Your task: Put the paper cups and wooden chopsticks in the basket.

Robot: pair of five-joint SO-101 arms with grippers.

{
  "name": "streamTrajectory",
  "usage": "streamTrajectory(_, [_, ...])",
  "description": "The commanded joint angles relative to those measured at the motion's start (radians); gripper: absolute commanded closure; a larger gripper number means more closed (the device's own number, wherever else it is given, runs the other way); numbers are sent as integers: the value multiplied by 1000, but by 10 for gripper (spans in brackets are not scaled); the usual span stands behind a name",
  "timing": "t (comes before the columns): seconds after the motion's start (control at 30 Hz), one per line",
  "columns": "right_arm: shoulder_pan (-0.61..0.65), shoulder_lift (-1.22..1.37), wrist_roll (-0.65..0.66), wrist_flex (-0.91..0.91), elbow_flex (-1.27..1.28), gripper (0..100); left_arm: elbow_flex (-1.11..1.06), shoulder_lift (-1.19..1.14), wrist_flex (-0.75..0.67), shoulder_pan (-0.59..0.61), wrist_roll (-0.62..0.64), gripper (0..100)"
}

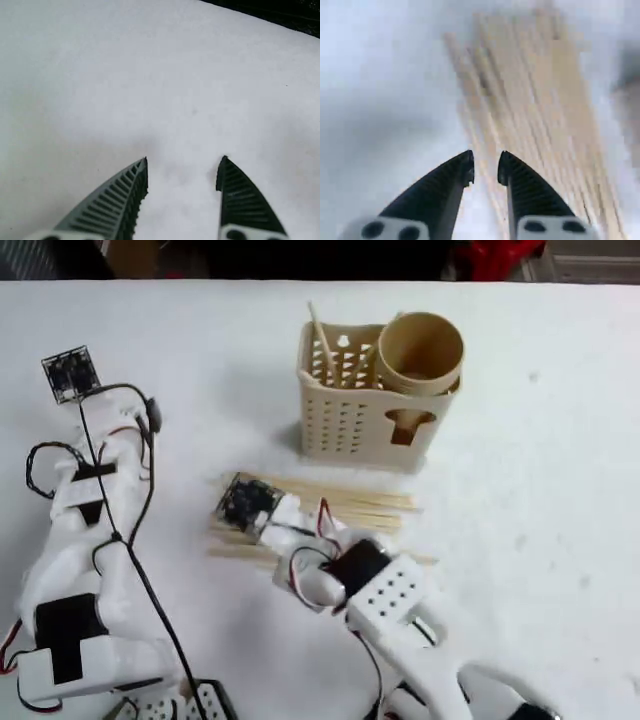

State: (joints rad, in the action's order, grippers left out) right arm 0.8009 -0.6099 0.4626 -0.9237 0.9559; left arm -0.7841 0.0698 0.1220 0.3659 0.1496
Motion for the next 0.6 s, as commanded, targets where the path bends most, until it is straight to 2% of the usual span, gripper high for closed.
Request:
streamTrajectory(0.0, [22, 61, 101, 64, 20, 906, 49, 2, 2, -19, 6, 766])
streamTrajectory(0.2, [33, 193, 133, 143, 28, 803, 48, 2, 2, -19, 6, 766])
streamTrajectory(0.47, [30, 302, 187, 188, 23, 801, 48, 4, 2, -19, 6, 766])
streamTrajectory(0.57, [31, 311, 189, 180, 11, 837, 48, 4, 2, -19, 6, 766])
